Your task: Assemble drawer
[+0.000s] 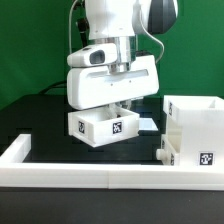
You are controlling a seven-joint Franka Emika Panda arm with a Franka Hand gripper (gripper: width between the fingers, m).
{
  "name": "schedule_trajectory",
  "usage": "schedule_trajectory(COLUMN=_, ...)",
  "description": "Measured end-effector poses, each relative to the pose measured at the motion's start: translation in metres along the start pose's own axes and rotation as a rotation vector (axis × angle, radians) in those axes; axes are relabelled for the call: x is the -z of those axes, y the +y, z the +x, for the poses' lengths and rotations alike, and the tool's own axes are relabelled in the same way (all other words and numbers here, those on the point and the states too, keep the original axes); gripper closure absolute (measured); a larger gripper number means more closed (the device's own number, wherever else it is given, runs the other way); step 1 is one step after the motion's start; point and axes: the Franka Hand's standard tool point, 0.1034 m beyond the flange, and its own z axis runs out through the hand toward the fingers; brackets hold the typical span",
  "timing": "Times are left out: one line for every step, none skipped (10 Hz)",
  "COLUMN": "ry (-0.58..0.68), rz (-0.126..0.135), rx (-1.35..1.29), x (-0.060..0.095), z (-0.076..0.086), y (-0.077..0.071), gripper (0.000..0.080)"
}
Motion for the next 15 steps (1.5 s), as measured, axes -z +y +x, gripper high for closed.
schedule_trajectory(ry=-0.001, rz=0.000, rx=0.017, x=0.000, z=0.000, y=0.000, gripper=0.0758)
schedule_trajectory(ry=-0.001, rz=0.000, rx=0.086, x=0.000, z=-0.001, y=0.001, gripper=0.0758)
schedule_trajectory(ry=-0.008, rz=0.002, rx=0.241, x=0.001, z=-0.001, y=0.005, gripper=0.0758)
schedule_trajectory(ry=-0.010, rz=-0.002, rx=0.358, x=0.003, z=0.004, y=0.012, gripper=0.0758)
schedule_trajectory(ry=-0.014, rz=-0.001, rx=0.407, x=0.005, z=0.009, y=0.016, gripper=0.0758)
schedule_trajectory(ry=-0.019, rz=-0.008, rx=0.523, x=0.006, z=0.009, y=0.019, gripper=0.0758)
schedule_trajectory(ry=-0.022, rz=-0.006, rx=0.575, x=0.005, z=0.008, y=0.019, gripper=0.0758)
schedule_trajectory(ry=-0.026, rz=-0.005, rx=0.655, x=0.004, z=0.007, y=0.019, gripper=0.0758)
schedule_trajectory(ry=-0.031, rz=0.000, rx=0.728, x=0.004, z=0.007, y=0.020, gripper=0.0758)
schedule_trajectory(ry=-0.038, rz=0.008, rx=0.773, x=0.005, z=0.011, y=0.023, gripper=0.0758)
schedule_trajectory(ry=-0.038, rz=0.011, rx=0.774, x=0.007, z=0.017, y=0.027, gripper=0.0758)
schedule_trajectory(ry=-0.034, rz=0.010, rx=0.776, x=0.008, z=0.025, y=0.031, gripper=0.0758)
schedule_trajectory(ry=-0.034, rz=0.017, rx=0.794, x=0.008, z=0.032, y=0.032, gripper=0.0758)
schedule_trajectory(ry=-0.035, rz=0.022, rx=0.821, x=0.008, z=0.040, y=0.033, gripper=0.0758)
schedule_trajectory(ry=-0.034, rz=0.019, rx=0.845, x=0.009, z=0.047, y=0.034, gripper=0.0758)
